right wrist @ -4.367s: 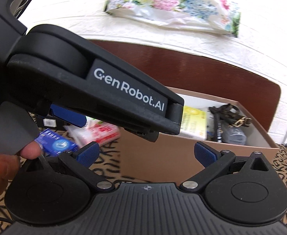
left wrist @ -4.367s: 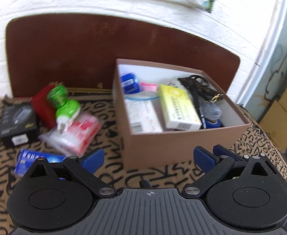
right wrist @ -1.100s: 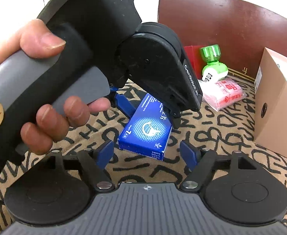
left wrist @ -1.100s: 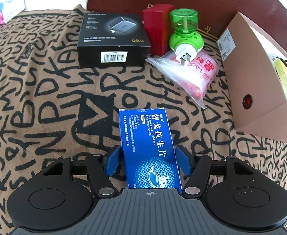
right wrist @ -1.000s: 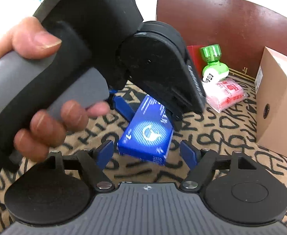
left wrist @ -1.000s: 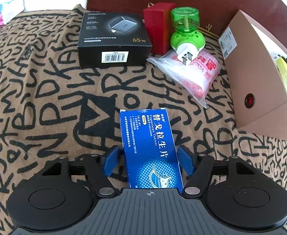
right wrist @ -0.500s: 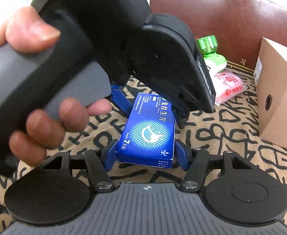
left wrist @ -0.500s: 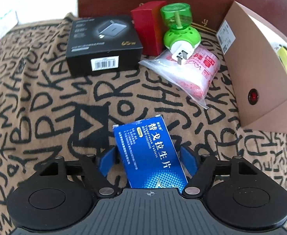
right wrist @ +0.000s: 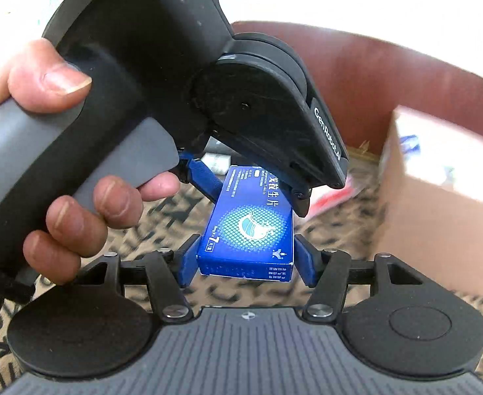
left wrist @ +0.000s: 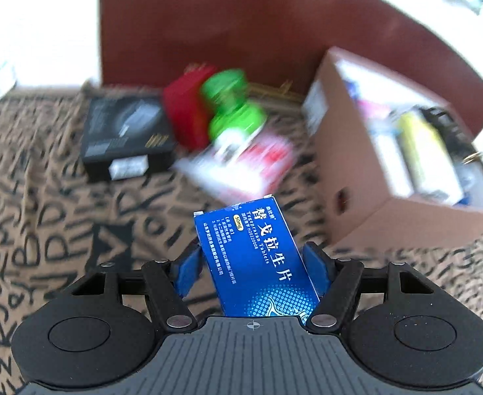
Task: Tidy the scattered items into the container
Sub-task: 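Lift the blue medicine box with the right gripper and lower it into the cardboard box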
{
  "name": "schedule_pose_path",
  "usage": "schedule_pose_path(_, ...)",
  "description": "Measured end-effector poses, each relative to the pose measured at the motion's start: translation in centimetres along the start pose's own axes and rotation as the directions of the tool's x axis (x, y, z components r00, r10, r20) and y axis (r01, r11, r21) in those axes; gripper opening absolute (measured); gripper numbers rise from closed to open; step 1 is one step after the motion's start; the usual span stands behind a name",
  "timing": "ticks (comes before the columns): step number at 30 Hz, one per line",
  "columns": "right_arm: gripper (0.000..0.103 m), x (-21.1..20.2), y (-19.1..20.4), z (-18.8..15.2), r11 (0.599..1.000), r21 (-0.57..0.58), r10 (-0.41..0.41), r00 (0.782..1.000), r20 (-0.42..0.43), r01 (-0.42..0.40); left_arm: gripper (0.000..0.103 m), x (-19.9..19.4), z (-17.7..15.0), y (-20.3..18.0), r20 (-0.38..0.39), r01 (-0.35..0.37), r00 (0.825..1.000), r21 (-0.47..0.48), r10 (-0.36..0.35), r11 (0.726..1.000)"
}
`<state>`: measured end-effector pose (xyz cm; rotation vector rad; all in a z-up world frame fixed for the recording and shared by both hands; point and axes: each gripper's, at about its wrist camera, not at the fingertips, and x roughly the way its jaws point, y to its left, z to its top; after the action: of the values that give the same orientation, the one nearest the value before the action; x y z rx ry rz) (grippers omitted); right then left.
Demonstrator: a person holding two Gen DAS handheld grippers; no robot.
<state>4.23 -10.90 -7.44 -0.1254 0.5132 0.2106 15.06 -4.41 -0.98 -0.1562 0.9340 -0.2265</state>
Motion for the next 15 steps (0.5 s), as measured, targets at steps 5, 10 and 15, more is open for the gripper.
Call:
schedule_pose_path(5,0.064,-1.9,-2.6,1.6,0.996,0.015,-0.088,0.992,0.094,0.087,0.069,-1.3,2.6,-4.0,0.065,0.061,0.996,0.068,-0.065,0.996)
schedule_pose_path(10,0.064,-2.9,-5.8,3.0,0.981,0.042,-0.193,0.968,0.160,0.189,0.069,-1.4,5.2,-8.6,0.117,0.109,0.985,0.171,-0.130,0.979)
schedule_pose_path(15,0.064,-2.8,-8.8,3.5,0.961,0.078,-0.276,0.945,0.174,0.266,0.069,0.2,7.1,-12.1,0.117,0.156,0.976,0.231,-0.186,0.961)
